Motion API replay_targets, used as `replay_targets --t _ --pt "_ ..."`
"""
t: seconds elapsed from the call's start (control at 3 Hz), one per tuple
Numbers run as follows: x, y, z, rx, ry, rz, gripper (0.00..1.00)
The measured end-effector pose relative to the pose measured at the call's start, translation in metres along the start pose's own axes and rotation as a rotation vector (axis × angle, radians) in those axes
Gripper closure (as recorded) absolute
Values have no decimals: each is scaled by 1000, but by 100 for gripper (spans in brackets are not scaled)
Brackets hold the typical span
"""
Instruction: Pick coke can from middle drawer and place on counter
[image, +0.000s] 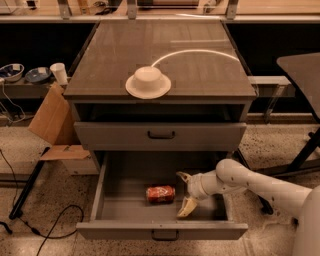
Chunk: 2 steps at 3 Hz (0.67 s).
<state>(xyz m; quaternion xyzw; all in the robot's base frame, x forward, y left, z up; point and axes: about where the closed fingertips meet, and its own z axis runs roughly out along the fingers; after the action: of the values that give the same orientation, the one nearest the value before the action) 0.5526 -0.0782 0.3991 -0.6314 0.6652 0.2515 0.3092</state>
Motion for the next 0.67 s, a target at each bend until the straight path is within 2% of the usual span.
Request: replay_targets --t 0.33,0.67 --pt "2 0 11 14 -3 29 0" --pt "-12 -1 10 38 0 69 0"
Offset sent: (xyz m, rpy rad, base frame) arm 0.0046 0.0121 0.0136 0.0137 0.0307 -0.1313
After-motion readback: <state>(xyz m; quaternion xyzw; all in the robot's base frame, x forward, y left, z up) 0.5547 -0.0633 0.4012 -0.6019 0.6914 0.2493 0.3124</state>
